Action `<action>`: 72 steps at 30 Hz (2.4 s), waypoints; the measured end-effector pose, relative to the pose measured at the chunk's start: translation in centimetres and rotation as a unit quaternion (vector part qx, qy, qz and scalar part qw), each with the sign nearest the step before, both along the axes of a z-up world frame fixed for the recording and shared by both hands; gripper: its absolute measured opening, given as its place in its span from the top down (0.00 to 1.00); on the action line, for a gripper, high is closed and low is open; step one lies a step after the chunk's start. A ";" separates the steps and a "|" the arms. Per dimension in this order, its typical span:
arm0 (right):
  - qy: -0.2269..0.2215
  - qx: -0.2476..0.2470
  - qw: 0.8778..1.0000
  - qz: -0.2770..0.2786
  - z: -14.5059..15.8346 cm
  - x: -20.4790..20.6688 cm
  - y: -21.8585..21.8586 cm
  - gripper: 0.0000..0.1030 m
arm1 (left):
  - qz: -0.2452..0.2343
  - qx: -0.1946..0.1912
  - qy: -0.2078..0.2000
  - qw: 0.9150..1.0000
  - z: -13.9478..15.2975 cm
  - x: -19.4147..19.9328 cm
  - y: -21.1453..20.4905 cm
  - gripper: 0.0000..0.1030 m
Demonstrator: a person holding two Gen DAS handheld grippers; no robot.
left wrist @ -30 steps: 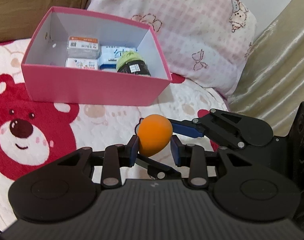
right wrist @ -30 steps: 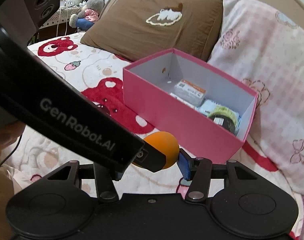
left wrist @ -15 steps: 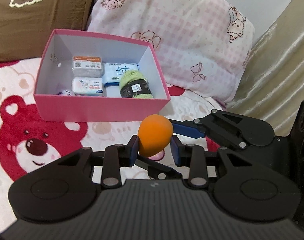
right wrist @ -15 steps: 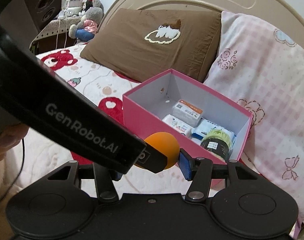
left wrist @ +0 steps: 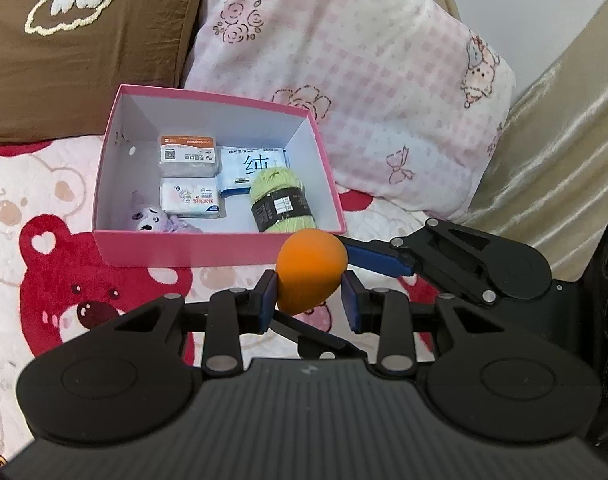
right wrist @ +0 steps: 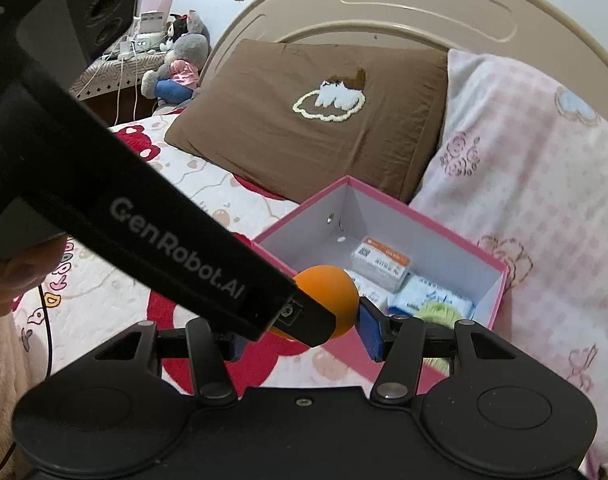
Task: Organize objects
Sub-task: 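Lift the sponge with the left tool and carry it over the box, then lower the sponge onto the tissue pack and open the left tool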
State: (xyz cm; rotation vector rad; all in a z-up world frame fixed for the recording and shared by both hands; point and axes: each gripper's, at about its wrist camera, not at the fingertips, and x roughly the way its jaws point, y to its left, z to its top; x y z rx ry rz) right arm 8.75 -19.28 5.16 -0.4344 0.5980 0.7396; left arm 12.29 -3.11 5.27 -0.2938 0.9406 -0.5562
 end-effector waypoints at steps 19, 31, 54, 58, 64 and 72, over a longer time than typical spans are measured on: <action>0.056 -0.082 0.995 0.031 5.4 8.1 3.7 0.42 | 0.021 -0.086 0.025 0.996 1.5 6.9 2.6 0.67; 0.092 -0.062 0.994 -0.001 2.1 13.3 5.6 0.42 | 0.035 -0.037 0.028 0.998 -1.3 12.0 2.3 0.67; 0.158 -0.041 0.985 -0.053 -5.5 21.1 5.5 0.42 | 0.038 -0.054 0.051 0.997 -9.7 18.5 1.1 0.67; 0.169 -0.044 0.983 -0.056 -6.9 21.7 5.2 0.42 | 0.039 -0.046 0.050 0.997 -10.6 18.6 0.6 0.67; 0.207 0.018 0.975 -0.075 -8.6 23.2 4.1 0.40 | 0.062 -0.043 0.043 0.996 -11.9 19.2 0.9 0.67; 0.213 0.024 0.973 -0.081 -10.6 23.7 5.1 0.40 | 0.077 -0.016 0.021 0.997 -12.6 19.1 0.9 0.67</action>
